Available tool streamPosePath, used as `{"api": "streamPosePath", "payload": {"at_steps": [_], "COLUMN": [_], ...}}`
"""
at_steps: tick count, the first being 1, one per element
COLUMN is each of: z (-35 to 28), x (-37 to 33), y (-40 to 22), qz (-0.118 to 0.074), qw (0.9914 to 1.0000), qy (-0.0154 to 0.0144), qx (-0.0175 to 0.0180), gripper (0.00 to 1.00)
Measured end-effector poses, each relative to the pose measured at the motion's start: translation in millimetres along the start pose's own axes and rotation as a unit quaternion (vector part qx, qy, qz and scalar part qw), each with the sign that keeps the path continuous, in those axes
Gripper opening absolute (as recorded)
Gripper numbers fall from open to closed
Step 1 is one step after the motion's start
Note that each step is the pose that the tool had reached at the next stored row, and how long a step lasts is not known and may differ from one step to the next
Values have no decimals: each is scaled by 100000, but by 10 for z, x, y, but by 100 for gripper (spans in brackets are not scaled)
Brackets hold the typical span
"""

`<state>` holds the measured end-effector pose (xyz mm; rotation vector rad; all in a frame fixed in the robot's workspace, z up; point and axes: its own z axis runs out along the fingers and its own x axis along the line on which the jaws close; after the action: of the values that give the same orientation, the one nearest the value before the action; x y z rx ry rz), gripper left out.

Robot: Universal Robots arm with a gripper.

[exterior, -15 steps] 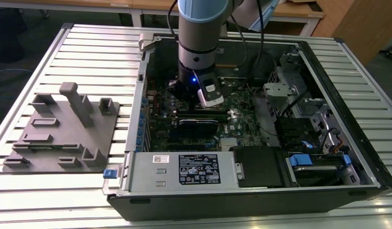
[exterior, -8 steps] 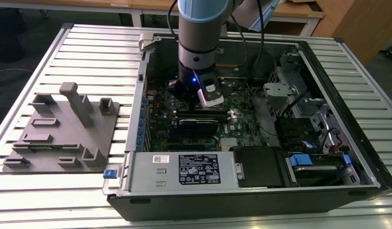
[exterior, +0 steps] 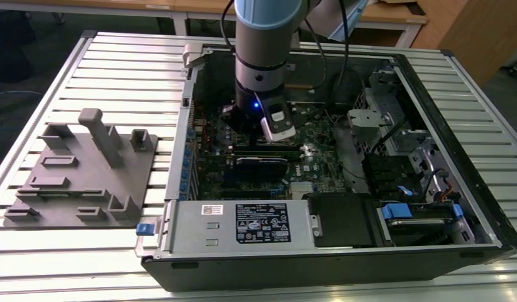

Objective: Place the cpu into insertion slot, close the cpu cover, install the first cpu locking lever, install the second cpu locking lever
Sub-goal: 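Install the second cpu locking lever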

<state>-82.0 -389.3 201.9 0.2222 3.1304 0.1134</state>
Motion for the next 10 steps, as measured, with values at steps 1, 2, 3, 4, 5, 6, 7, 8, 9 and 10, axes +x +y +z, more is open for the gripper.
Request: {"api": "streamPosePath", "payload": {"at_steps": [1,2,3,4,5,6,7,8,9,10], "z": [0,0,-1,-1,-1,0,3,7,10,12], "x": [0,-1,-1,-2,-2,-2,-2,-1,-1,-1], "y": [-3,-6,-9,-12,-13,-13,-13,-14,-14,-14], "qz": [0,1,-1,0,6,1,2,8,13,14], "qw": [100000,100000,100000,100000,100000,99999,99995,99990,99986,99983], "qy": [2,6,14,23,42,81,145,195,232,255], "qx": [-15,-45,-92,-163,-265,-541,-1019,-1404,-1649,-1800], "gripper": [11,11,11,11,11,11,11,11,11,11]}}
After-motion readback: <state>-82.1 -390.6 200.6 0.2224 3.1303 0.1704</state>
